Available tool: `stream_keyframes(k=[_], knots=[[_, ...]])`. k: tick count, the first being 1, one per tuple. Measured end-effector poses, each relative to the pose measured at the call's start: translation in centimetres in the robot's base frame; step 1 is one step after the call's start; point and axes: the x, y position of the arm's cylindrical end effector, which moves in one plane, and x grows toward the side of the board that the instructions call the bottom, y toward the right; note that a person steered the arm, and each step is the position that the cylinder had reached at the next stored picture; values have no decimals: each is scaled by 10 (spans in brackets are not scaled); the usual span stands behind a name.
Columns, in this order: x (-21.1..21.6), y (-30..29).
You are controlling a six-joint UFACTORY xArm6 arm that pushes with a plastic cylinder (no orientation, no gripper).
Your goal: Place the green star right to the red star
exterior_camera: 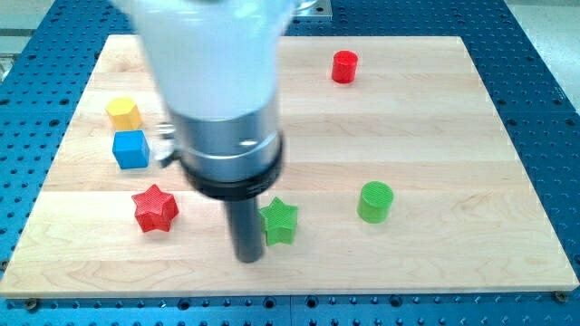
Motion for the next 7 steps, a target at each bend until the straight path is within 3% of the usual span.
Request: stream_keyframes(k=[1, 2, 3, 4, 5, 7], knots=[[0, 39], [-12, 32], [14, 38], [0, 112], [-38, 110], [-42, 61]])
